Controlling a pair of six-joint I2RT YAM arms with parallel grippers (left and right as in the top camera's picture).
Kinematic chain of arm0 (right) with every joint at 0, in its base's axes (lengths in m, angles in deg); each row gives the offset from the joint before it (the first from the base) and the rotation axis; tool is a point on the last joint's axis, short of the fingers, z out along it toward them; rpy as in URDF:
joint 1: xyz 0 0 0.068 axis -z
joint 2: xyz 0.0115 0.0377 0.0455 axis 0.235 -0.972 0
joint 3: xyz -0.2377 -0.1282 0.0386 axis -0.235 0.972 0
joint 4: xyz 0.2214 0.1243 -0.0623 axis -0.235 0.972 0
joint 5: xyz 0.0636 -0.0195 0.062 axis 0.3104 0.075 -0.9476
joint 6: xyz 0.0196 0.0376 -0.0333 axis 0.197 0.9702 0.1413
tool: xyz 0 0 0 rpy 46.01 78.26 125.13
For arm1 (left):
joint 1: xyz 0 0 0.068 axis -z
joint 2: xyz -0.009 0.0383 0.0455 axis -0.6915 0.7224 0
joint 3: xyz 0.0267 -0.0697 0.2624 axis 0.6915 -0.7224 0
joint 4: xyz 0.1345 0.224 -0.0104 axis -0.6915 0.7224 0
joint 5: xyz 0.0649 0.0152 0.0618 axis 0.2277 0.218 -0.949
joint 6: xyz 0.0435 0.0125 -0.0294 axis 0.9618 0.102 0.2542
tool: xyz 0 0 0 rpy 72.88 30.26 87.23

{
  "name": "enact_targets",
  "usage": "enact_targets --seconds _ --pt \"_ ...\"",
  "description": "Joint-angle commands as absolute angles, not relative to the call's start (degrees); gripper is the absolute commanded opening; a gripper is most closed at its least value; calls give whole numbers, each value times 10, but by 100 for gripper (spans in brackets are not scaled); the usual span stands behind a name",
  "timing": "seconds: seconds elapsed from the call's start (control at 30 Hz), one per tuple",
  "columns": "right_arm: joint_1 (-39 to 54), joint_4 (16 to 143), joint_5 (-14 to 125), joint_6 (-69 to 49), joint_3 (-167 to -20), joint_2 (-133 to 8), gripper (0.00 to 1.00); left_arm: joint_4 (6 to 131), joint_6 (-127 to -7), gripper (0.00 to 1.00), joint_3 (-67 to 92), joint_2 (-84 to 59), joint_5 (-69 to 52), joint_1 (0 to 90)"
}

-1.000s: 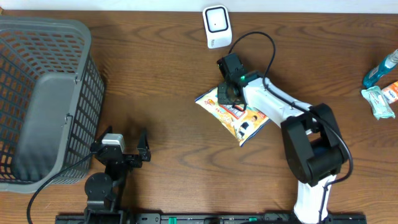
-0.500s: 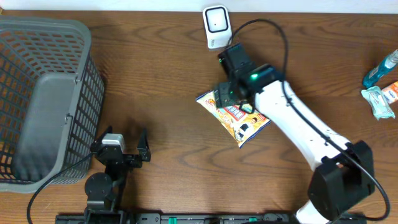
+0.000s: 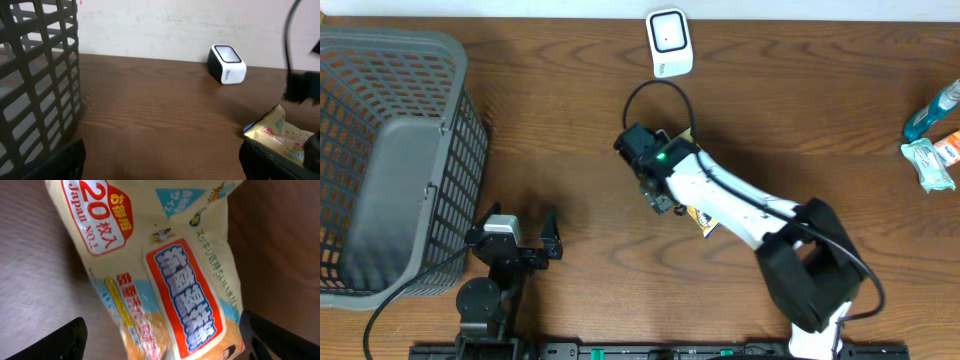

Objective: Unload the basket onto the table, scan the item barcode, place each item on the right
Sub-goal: 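Lift the snack bag up off the table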

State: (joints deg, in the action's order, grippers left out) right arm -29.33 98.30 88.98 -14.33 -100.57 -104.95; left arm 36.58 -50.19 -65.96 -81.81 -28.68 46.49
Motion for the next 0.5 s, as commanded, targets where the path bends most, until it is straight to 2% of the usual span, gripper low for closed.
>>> enact_targets --seconds 0.0,0.1,0.13,0.23,0.27,0.3,0.33,0.4,0.43,0.47 --pt "-313 981 991 -147 -1005 -1094 90 377 -494 98 -674 -819 -281 467" --pt "-319 982 1009 -144 -1005 -1130 84 377 -494 98 -674 -819 -281 467" --pt "-319 984 1017 -142 -1005 -1146 77 377 -494 98 -674 -819 -281 467" --pt "-318 1001 1064 -80 -1005 -1189 70 377 -494 98 -674 -819 -281 467" --pt "-316 1009 1071 -63 -1005 -1206 65 377 -494 98 -674 -819 -281 467" --pt "-311 1017 1055 -53 -1005 -1221 43 377 -494 98 -674 -819 -281 467" --pt "-306 1023 1025 -52 -1005 -1230 15 377 -494 98 -674 -819 -281 467" --pt "-296 1031 954 -57 -1005 -1235 8 377 -494 98 -674 -819 -281 467" --pt "-289 1031 911 -74 -1005 -1235 1 377 -494 98 -674 -819 -281 467" --pt "-282 1031 868 -98 -1008 -1229 1 377 -494 98 -674 -819 -281 467"
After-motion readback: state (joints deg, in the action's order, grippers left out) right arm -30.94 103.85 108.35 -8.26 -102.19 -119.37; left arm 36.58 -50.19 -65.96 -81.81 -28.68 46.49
